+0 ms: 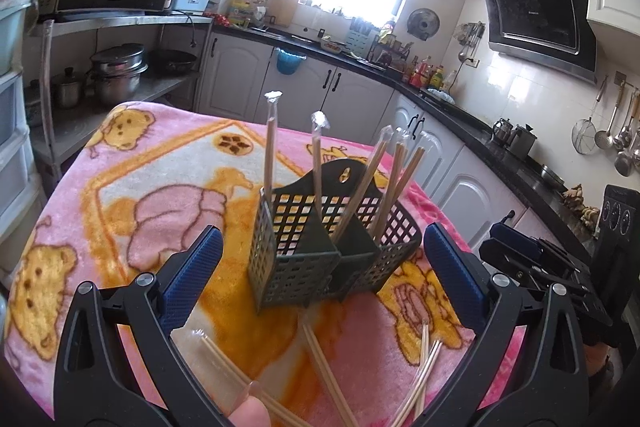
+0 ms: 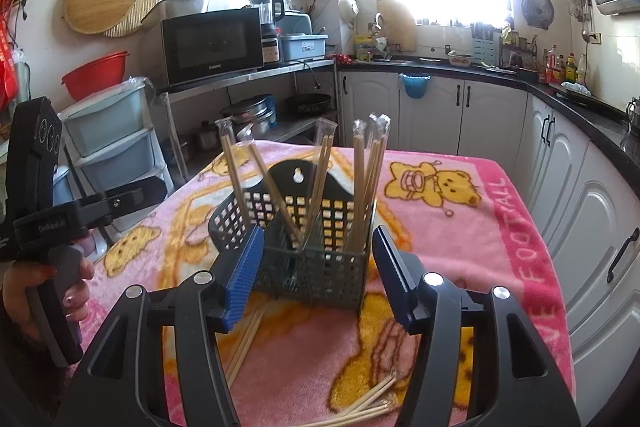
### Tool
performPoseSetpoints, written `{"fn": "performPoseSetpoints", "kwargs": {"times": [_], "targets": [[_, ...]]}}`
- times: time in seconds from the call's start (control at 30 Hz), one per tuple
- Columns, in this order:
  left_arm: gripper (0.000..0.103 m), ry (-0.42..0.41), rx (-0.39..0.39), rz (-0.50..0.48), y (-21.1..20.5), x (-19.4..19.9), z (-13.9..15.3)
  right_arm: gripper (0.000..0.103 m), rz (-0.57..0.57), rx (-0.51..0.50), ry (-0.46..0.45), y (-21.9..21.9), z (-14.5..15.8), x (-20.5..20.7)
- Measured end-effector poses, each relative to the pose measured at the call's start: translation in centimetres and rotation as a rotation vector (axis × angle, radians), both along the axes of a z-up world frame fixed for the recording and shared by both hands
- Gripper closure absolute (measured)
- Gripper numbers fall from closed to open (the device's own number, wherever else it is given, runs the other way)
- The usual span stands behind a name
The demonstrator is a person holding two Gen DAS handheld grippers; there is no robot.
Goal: Organize utensils
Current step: 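Move both open grippers down toward the remaining wrapped chopsticks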
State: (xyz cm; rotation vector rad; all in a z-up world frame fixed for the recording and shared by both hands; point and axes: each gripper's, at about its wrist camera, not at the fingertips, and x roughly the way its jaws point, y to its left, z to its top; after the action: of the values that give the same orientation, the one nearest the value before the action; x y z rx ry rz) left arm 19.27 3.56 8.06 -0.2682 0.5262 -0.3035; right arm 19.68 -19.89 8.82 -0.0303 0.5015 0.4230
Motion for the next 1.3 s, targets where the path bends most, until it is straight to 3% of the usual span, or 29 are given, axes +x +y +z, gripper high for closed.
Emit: {"fn": "performPoseSetpoints", "kwargs": {"times": [0.73, 1.3], "targets": [[0.01, 0.062, 0.067, 0.052, 0.7, -2.5, -4.1, 0.046, 0.015, -0.018, 0.098, 0.5, -4.1, -1.9], [0.01, 0.197, 0.109, 0.038, 0.0, -3.0, -9.3, 0.045, -0.045, -0.025, 0.199, -1.3, -8.0, -2.3]]}}
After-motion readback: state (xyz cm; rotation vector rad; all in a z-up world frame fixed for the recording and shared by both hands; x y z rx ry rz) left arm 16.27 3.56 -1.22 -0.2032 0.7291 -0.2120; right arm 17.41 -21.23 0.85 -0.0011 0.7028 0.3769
